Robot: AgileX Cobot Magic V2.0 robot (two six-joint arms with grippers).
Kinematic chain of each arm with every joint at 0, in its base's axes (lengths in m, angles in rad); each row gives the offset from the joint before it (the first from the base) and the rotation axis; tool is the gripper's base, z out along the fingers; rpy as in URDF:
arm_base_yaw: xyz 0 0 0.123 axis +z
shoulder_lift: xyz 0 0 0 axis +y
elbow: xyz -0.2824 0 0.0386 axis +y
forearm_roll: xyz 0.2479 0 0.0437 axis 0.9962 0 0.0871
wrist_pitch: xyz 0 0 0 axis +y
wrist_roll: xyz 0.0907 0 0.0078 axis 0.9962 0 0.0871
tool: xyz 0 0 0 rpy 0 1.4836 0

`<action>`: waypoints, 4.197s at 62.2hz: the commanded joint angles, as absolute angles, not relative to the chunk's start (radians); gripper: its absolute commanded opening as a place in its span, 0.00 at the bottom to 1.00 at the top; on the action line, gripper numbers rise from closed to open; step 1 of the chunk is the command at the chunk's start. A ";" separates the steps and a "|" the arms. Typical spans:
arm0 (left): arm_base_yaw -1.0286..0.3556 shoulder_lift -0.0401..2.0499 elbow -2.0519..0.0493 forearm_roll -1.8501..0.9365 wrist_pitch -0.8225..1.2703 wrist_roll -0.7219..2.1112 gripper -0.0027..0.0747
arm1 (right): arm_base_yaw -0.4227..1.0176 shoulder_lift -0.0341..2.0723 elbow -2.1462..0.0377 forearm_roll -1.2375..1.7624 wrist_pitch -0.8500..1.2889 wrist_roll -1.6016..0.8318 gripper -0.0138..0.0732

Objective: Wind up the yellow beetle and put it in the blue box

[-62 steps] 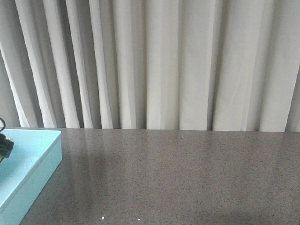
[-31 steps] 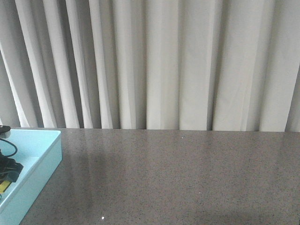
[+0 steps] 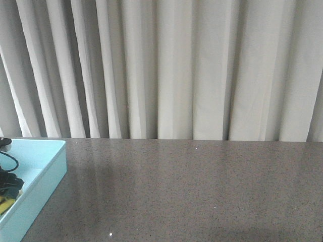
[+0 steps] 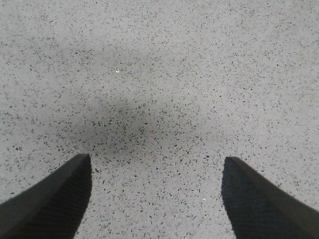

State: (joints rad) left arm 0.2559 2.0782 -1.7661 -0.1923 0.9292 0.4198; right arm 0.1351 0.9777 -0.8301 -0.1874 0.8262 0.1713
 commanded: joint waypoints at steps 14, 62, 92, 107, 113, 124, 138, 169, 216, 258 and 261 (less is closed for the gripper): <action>0.256 1.976 -1.796 -0.216 0.908 0.380 0.71 | 0.136 0.963 -0.855 -0.206 0.780 0.173 0.76; 0.061 1.530 -1.749 -0.362 1.010 0.404 0.71 | 0.136 0.963 -0.855 -0.206 0.780 0.173 0.76; -0.003 1.132 -1.108 -0.237 0.792 0.282 0.71 | 0.136 0.963 -0.855 -0.206 0.780 0.173 0.76; 0.000 0.926 -0.871 0.022 0.717 0.040 0.71 | 0.136 0.963 -0.855 -0.206 0.780 0.173 0.76; 0.000 0.848 -0.791 0.037 0.676 -0.011 0.71 | 0.136 0.963 -0.855 -0.206 0.780 0.173 0.76; 0.000 0.738 -0.677 0.037 0.589 -0.013 0.69 | 0.136 0.963 -0.855 -0.206 0.783 0.173 0.76; 0.000 0.699 -0.641 0.036 0.557 -0.013 0.42 | 0.136 0.963 -0.855 -0.205 0.783 0.173 0.56; 0.000 0.701 -0.641 0.036 0.561 -0.013 0.03 | 0.136 0.964 -0.855 -0.203 0.774 0.173 0.15; 0.000 0.436 -0.293 0.028 0.305 -0.016 0.03 | 0.136 0.964 -0.855 -0.204 0.779 0.173 0.15; -0.002 -0.016 0.015 0.020 -0.062 -0.016 0.03 | 0.136 0.961 -0.855 -0.206 0.791 0.173 0.15; -0.002 -0.016 0.015 0.020 -0.062 -0.016 0.03 | 0.136 0.961 -0.855 -0.206 0.794 0.173 0.15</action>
